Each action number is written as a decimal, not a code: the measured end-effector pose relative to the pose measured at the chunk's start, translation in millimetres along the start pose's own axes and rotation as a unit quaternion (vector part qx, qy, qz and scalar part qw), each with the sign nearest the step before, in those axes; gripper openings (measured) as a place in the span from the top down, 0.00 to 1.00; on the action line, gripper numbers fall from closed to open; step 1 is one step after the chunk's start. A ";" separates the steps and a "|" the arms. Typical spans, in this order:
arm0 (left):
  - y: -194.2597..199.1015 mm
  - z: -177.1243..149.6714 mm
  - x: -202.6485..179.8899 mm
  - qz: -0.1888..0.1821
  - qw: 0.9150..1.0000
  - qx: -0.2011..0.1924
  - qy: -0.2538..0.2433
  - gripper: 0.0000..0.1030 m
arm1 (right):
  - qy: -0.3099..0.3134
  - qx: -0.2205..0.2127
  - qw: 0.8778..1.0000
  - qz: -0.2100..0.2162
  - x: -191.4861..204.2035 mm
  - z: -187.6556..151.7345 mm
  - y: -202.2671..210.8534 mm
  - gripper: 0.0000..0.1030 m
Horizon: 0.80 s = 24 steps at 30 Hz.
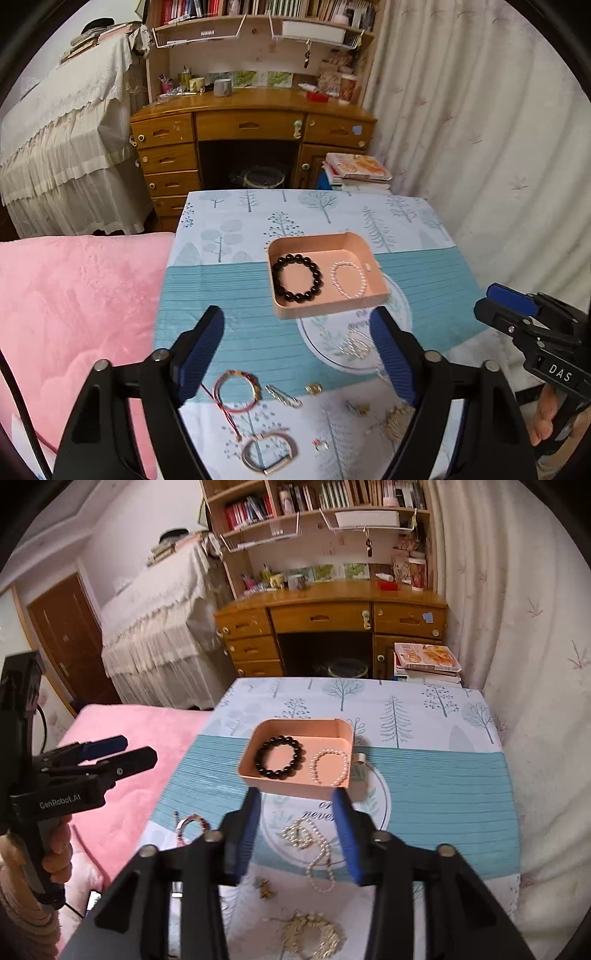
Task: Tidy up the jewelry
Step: 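Withdraw both tools from the pink tray back over the table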
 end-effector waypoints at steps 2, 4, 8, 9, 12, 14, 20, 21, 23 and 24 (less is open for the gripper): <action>12.6 -9.0 0.6 -0.018 1.000 -0.009 0.008 0.05 | 0.000 -0.002 1.000 0.005 0.9 -7.7 7.5 0.54; 22.7 -17.9 2.4 -0.026 0.999 -0.015 0.015 0.01 | 0.005 -0.002 1.000 0.005 1.3 -15.9 12.4 0.54; 32.1 -35.7 5.3 -0.020 1.000 -0.014 0.014 0.01 | 0.020 0.010 1.000 -0.005 4.2 -34.1 12.2 0.54; 32.1 -39.4 4.1 -0.018 1.000 -0.013 0.012 0.01 | 0.025 0.010 1.000 -0.009 5.5 -38.4 11.3 0.54; 25.8 -54.7 -2.2 -0.021 1.000 -0.003 0.002 0.01 | 0.040 0.012 0.999 -0.017 8.5 -50.1 6.9 0.54; 19.3 -64.4 -6.6 -0.025 1.000 0.002 -0.002 0.01 | 0.040 0.021 0.999 -0.015 7.9 -58.1 2.1 0.54; -9.9 -94.7 -21.1 -0.039 0.999 0.009 -0.005 0.01 | 0.009 0.037 0.999 -0.002 -8.6 -81.1 -19.1 0.54; -14.2 -98.5 -21.7 -0.040 0.999 0.008 -0.003 0.01 | 0.001 0.038 0.999 -0.003 -13.2 -84.4 -22.4 0.54; -25.1 -108.0 -22.1 -0.036 0.999 0.004 0.006 0.01 | -0.020 0.040 0.999 0.005 -22.6 -91.4 -28.0 0.54; -30.3 -112.5 -21.2 -0.032 0.999 0.002 0.009 0.01 | -0.034 0.038 0.999 0.012 -28.2 -94.9 -30.5 0.54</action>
Point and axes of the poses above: each gripper's, at about its wrist camera, not at the fingertips, and y roughly against the way its jaws point, x to its left, z to its top, the point moved 6 cm from there along -y, roughly the way its jaws point, and after that the axes turned 7 degrees about x, right-handed, at the moved point
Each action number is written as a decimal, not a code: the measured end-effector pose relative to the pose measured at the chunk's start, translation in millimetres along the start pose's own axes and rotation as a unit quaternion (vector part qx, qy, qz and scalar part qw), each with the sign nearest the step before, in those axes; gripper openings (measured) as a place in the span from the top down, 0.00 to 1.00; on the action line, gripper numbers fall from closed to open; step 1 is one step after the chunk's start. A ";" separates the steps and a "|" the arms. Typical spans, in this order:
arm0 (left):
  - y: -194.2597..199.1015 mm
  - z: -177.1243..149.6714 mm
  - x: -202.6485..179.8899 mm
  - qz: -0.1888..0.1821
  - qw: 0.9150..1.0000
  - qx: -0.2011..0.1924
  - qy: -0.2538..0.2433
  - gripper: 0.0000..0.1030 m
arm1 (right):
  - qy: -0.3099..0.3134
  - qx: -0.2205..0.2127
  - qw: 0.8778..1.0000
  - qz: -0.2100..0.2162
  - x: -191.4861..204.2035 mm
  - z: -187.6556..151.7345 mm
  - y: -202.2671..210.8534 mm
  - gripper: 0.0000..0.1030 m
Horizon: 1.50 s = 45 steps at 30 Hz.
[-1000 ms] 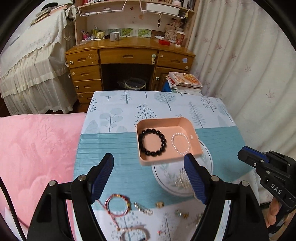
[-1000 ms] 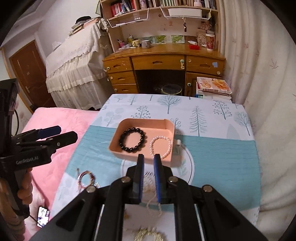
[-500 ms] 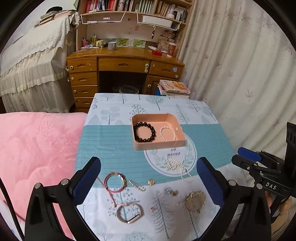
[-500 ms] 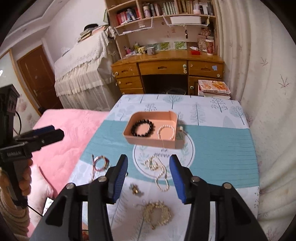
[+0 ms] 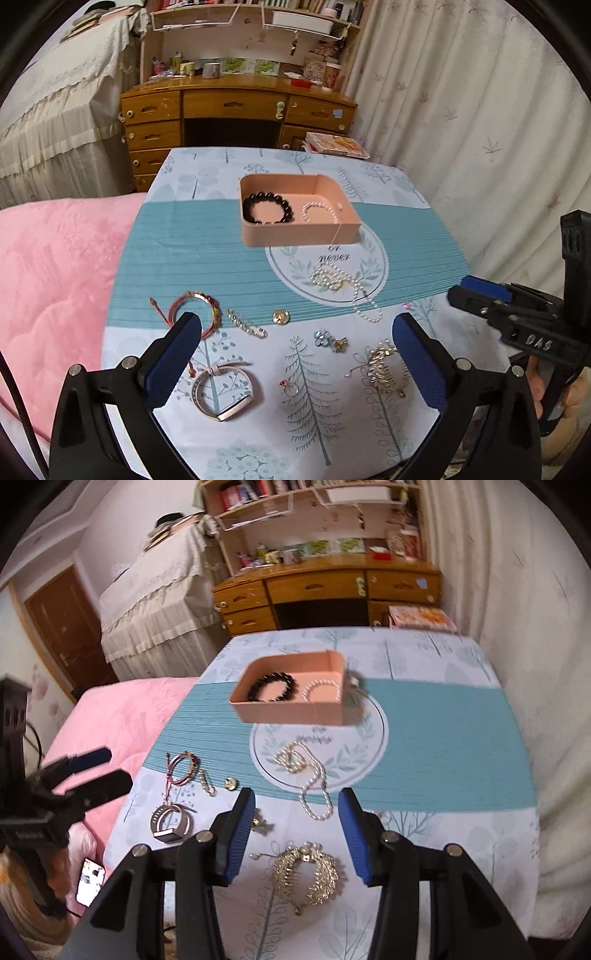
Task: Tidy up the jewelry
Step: 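Withdraw both tools from the pink tray back over the table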
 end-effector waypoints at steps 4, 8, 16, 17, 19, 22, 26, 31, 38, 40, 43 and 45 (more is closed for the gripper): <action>-18.7 -14.4 8.0 0.014 1.000 -0.003 0.016 0.01 | -0.026 0.000 1.000 0.002 -15.9 -7.8 -15.1 0.54; -36.1 -26.6 13.0 0.017 0.999 0.010 0.026 0.01 | -0.026 0.025 0.999 0.008 -19.1 -12.9 -35.4 0.54; -49.9 -37.7 34.3 0.049 0.998 0.015 0.036 0.02 | 0.013 0.046 0.999 -0.002 -6.0 -6.5 -72.4 0.54; -50.6 -38.2 37.3 0.049 0.998 0.015 0.039 0.02 | 0.021 0.049 0.999 -0.002 -2.9 -6.1 -78.0 0.54; -50.8 -38.4 44.5 0.054 0.997 0.013 0.044 0.02 | 0.037 0.055 0.998 -0.007 4.2 -1.2 -88.5 0.54; -52.2 -38.8 57.9 0.060 0.997 0.014 0.055 0.06 | 0.054 0.060 0.997 -0.006 12.7 5.2 -101.3 0.54; -54.8 -37.8 74.9 0.062 0.995 0.017 0.073 0.07 | 0.076 0.066 0.995 -0.009 20.4 15.6 -118.4 0.55; -58.2 -37.1 88.9 0.062 0.994 0.017 0.085 0.08 | 0.115 0.079 0.990 -0.010 27.3 23.0 -137.9 0.60; -61.8 -41.8 94.5 0.050 0.994 0.019 0.092 0.08 | 0.164 0.089 0.982 -0.018 36.2 27.2 -153.4 0.72; -61.5 -43.3 94.4 0.048 0.994 0.018 0.093 0.08 | 0.165 0.088 0.982 -0.026 35.9 30.3 -157.4 0.74; -61.2 -45.1 94.7 0.044 0.995 0.017 0.094 0.08 | 0.168 0.085 0.981 -0.037 36.7 34.0 -162.5 0.79; -61.3 -46.1 95.0 0.040 0.995 0.016 0.093 0.08 | 0.171 0.086 0.981 -0.042 37.9 36.0 -166.1 0.80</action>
Point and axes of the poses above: each gripper's, at about its wrist camera, not at the fingertips, and y roughly against the way its jaws point, x to its left, z to its top, the point moved 6 cm from there along -y, roughly the way its jaws point, and after that the axes turned 7 degrees about x, right-handed, at the moved point
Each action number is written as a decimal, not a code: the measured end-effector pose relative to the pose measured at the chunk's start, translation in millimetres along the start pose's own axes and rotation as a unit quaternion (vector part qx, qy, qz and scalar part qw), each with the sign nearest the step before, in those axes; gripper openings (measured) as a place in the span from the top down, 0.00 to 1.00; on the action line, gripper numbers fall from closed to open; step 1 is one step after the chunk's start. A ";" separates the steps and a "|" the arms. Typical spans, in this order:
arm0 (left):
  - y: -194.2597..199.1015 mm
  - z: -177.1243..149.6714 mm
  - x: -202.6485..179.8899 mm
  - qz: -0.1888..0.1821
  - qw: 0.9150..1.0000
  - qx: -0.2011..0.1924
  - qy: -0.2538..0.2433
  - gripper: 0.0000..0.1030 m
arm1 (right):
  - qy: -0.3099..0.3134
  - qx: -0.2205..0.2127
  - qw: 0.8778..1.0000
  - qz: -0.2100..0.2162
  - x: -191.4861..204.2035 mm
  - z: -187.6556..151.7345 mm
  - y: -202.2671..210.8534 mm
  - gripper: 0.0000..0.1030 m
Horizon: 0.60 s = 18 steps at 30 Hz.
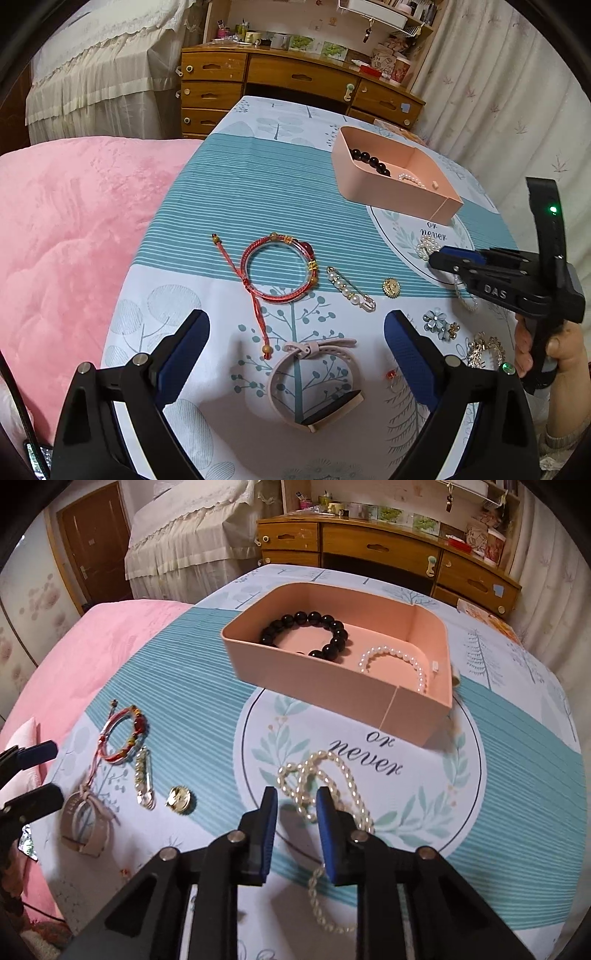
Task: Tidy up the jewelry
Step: 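Withdraw both tools from the pink tray back over the table, then grasp the red string bracelet with left tool while right tool grasps pearl necklace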
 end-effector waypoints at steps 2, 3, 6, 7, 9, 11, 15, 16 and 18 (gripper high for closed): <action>-0.6 -0.2 0.7 -0.001 1.000 0.000 -0.001 0.08 | 0.002 -0.001 1.000 -0.010 0.1 4.1 -2.3 0.81; -0.8 -0.1 0.9 -0.002 1.000 0.000 -0.001 0.08 | 0.004 -0.001 1.000 -0.015 0.1 6.0 -3.3 0.81; 0.0 0.3 2.3 -0.002 1.000 -0.001 -0.003 0.08 | 0.009 0.001 1.000 -0.013 2.2 9.6 -4.9 0.87; 0.4 1.1 2.7 -0.003 1.000 -0.002 -0.003 0.08 | 0.014 0.003 1.000 -0.016 3.7 9.6 -5.4 0.88; 1.5 3.2 3.8 -0.002 1.000 -0.004 -0.004 0.08 | 0.026 0.005 0.999 -0.022 7.3 8.4 -6.6 0.88; 2.2 5.6 3.9 -0.003 1.000 -0.006 -0.003 0.08 | 0.032 0.011 0.999 -0.019 9.1 6.7 -9.6 0.89; 1.7 11.6 5.8 -0.009 1.000 -0.005 0.000 0.08 | 0.017 0.020 1.000 0.004 3.5 9.7 -10.8 0.89; 1.2 13.9 6.1 -0.012 1.000 -0.004 0.002 0.08 | 0.016 0.020 1.000 0.006 2.4 10.0 -10.7 0.90; -0.2 17.5 5.5 -0.018 1.000 -0.002 0.003 0.08 | 0.014 0.021 1.000 0.004 0.2 9.3 -10.4 0.95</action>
Point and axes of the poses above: each gripper's, at about its wrist camera, not at the fingertips, and y roughly against the way its jaws point, x to its left, z to its top, the point moved 6 cm from there along -y, roughly the way its jaws point, and after that the axes turned 7 degrees about x, right-handed, at the moved point
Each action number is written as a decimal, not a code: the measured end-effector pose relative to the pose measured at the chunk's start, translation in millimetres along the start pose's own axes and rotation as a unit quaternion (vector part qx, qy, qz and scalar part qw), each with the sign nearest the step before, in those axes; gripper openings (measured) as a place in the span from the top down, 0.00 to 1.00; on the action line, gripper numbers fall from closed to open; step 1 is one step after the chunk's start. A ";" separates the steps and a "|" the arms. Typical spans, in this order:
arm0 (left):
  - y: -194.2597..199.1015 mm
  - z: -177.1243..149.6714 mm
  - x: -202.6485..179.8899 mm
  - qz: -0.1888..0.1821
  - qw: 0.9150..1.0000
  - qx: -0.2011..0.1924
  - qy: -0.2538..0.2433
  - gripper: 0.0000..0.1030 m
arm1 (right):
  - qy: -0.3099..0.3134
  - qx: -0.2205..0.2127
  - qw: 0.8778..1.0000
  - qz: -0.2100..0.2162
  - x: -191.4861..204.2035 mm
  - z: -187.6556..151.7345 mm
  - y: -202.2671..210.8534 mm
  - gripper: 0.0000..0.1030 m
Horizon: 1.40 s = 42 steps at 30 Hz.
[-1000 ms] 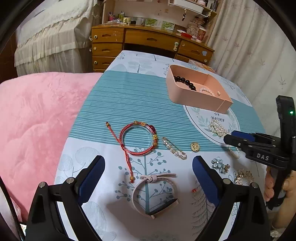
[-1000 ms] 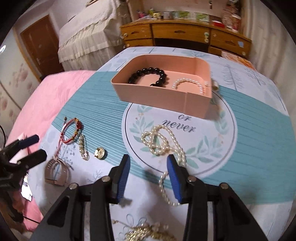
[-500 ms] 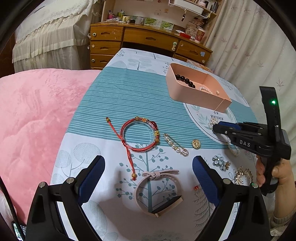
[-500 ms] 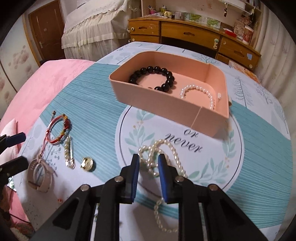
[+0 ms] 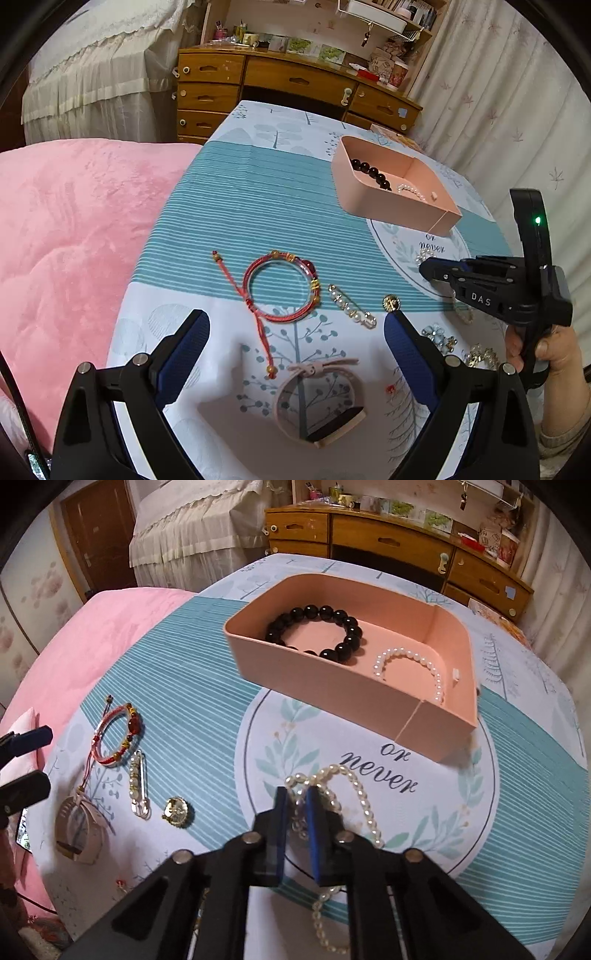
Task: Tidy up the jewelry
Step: 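Grasp the red string bracelet with left tool while right tool grasps pearl necklace, then lower the red bracelet and pearl necklace into the pink tray, open both tools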
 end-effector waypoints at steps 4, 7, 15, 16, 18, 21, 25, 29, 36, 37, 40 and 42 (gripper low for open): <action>-4.8 5.2 -5.0 0.001 1.000 0.006 -0.010 0.14 | -0.035 -0.011 0.999 0.009 -8.3 -6.1 8.2 0.95; -13.9 9.5 -10.1 -0.009 0.999 0.024 -0.019 0.32 | -0.081 -0.036 0.995 0.040 -16.6 -12.3 24.5 0.95; -52.0 35.1 -21.1 -0.046 0.994 0.103 0.011 0.43 | -0.166 -0.084 0.978 0.095 -36.4 -25.5 57.0 0.95; -57.3 37.8 -22.2 -0.046 0.992 0.116 0.018 0.47 | -0.172 -0.088 0.976 0.100 -37.9 -27.2 59.8 0.95; -68.0 40.1 -22.5 -0.042 0.988 0.143 0.036 0.56 | -0.177 -0.094 0.974 0.110 -38.4 -29.1 63.9 0.95; -77.8 41.5 -18.6 -0.030 0.984 0.163 0.059 0.62 | -0.177 -0.103 0.971 0.121 -37.0 -30.3 68.9 0.95; -82.8 45.9 -18.7 -0.008 0.984 0.165 0.070 0.67 | -0.172 -0.109 0.970 0.130 -33.6 -31.5 73.0 0.95; -87.2 49.0 -16.2 0.026 0.984 0.162 0.069 0.92 | -0.169 -0.108 0.970 0.139 -33.1 -35.1 74.3 0.95; -76.0 49.0 -15.2 0.042 0.986 0.148 0.061 0.93 | -0.173 -0.117 0.965 0.161 -35.5 -37.6 88.9 0.95; -69.5 49.9 -14.5 0.040 0.987 0.146 0.056 0.93 | -0.176 -0.119 0.963 0.167 -37.9 -36.3 93.2 0.95; -48.8 57.4 -26.5 0.030 0.990 0.130 0.036 0.93 | -0.184 -0.129 0.959 0.174 -45.1 -30.0 109.6 0.95; -33.1 65.3 -36.7 0.027 0.993 0.115 0.021 0.93 | -0.183 -0.138 0.958 0.171 -48.3 -24.7 122.9 0.95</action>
Point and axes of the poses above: each gripper's, at about its wrist camera, not at the fingertips, and y roughly against the way its jaws point, x to its left, z to its top, the point moved 6 cm from there along -y, roughly the way its jaws point, and after that the axes turned 7 degrees about x, right-handed, at the moved point
